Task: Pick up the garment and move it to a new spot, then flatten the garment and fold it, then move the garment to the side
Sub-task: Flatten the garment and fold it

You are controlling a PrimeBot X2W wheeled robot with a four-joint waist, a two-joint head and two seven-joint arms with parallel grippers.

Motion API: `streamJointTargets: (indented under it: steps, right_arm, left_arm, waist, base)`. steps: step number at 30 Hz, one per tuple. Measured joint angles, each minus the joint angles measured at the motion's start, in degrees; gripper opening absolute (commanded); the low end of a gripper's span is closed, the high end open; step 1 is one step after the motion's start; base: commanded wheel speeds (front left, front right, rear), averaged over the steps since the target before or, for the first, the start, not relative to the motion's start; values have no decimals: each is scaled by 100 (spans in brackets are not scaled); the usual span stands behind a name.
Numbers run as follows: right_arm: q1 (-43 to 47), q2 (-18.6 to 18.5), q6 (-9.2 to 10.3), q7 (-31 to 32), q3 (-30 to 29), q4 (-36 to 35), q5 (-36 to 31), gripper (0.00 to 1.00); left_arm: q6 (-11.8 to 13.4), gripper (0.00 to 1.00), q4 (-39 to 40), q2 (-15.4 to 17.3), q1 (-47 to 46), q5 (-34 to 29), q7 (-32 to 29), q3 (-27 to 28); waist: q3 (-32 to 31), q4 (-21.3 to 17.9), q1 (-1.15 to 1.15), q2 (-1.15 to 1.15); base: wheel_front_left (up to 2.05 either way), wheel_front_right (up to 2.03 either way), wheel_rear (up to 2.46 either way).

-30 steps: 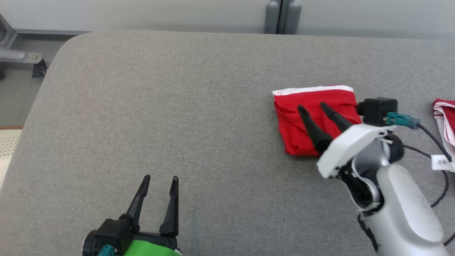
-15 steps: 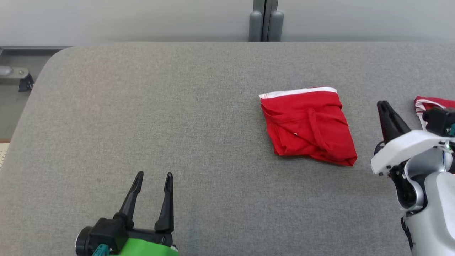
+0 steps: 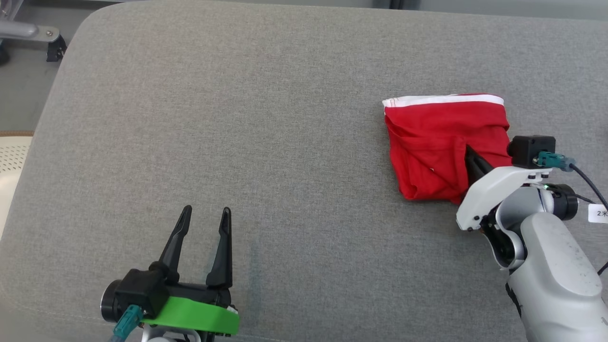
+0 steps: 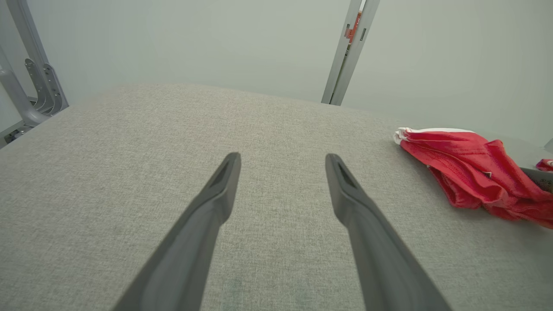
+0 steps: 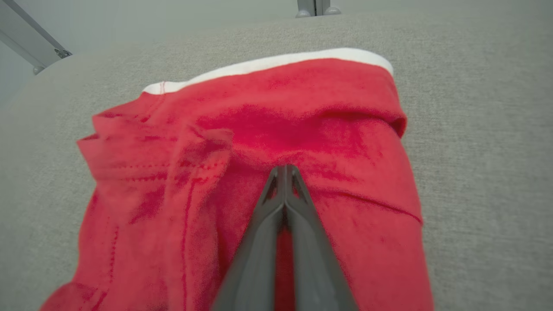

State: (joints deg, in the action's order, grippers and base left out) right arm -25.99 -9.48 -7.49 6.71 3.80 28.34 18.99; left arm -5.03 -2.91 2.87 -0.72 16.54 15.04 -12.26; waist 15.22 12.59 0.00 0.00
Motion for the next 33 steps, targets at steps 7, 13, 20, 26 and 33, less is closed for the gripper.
streamJointTargets:
  steps: [7, 13, 20, 26, 33]
  right_arm:
    - [172, -151, 0, -178, 812, -67, 747, 0]
    - [427, -291, 0, -124, 1742, -298, 1210, 0]
    - [666, -349, 0, -536, 2290, -499, 1327, 0]
    - [1118, -498, 0, -1430, 1623, -789, 896, 100]
    - [2019, -553, 0, -1971, 488, -1191, 463, 100]
  left_arm:
    - [60, 100, 7, 0, 23, -19, 0, -1]
    - [112, 100, 9, -1, 172, -74, 0, -25]
    - [152, 100, -77, -1, 437, -226, 0, 63]
    - [152, 100, -164, -2, 717, -389, 0, 313]
    - [46, 100, -271, -2, 1035, -641, 0, 570]
  waist:
    - [-189, -13, 0, 0]
    - [-415, -125, 0, 0]
    - [-761, -319, 0, 0]
    - [-1142, -491, 0, 0]
    - [-1532, -673, 0, 0]
  base:
    - [0, 0, 0]
    - [0, 0, 0]
    - [0, 0, 0]
    - [0, 0, 0]
    - [0, 0, 0]
